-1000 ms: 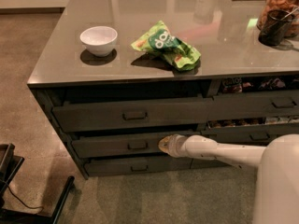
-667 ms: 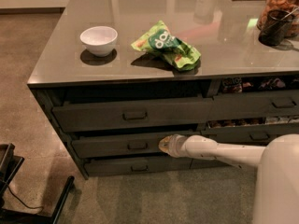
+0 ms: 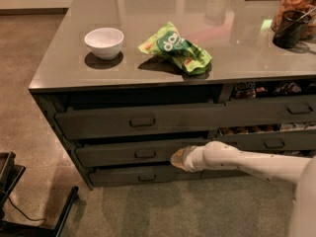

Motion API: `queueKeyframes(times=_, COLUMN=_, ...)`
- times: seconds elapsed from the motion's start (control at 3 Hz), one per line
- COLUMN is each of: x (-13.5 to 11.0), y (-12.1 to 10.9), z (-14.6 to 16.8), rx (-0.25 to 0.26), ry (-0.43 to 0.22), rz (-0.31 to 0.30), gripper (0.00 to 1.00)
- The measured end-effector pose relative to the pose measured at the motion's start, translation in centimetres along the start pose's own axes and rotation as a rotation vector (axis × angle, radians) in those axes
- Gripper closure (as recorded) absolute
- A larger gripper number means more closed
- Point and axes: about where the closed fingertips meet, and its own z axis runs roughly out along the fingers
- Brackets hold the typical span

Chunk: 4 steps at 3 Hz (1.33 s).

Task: Close middle drawer

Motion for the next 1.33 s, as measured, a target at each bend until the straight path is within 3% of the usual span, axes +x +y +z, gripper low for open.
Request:
queueKeyframes(times=0.33, x=-0.86, y=3.5, z=-4.71, rx=-0.091, ry=0.025, rz=0.034, gripper=1.0)
queueKeyframes(times=1.33, x=-1.11, y=3.93, z=-5.3, rx=-0.106, ry=0.031, rz=0.025, gripper=0.35)
